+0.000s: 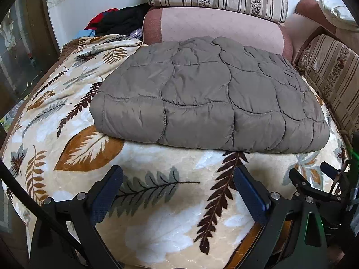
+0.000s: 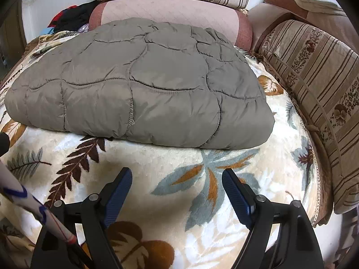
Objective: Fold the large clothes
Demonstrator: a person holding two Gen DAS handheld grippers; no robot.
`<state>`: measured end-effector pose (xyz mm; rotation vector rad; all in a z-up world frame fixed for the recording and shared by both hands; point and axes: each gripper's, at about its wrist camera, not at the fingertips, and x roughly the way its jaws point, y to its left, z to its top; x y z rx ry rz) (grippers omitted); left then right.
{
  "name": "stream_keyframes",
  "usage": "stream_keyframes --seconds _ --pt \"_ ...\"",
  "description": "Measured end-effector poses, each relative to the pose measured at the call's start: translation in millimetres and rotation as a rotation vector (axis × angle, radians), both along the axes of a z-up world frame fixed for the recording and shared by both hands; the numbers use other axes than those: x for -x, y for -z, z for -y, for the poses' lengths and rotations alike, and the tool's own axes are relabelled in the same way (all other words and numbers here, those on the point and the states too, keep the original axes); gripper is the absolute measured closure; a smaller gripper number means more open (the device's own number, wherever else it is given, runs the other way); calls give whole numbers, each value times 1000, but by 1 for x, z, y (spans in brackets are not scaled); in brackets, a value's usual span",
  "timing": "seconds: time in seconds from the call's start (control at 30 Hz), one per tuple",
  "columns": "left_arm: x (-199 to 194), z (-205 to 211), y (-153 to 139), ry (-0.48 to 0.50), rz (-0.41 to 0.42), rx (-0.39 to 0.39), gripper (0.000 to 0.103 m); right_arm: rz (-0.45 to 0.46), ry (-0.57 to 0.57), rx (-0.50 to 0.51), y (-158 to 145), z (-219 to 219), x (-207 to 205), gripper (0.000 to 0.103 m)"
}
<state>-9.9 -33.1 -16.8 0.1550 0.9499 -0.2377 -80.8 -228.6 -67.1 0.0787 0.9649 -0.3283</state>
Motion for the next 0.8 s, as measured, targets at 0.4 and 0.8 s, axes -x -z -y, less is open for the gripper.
stream_keyframes --seconds 0.4,0.8 --pt "-2 1 8 0 -21 -7 5 -15 -2 2 3 -1 -1 17" --pt "-5 1 11 0 -33 -10 5 -32 10 4 7 3 -4 17"
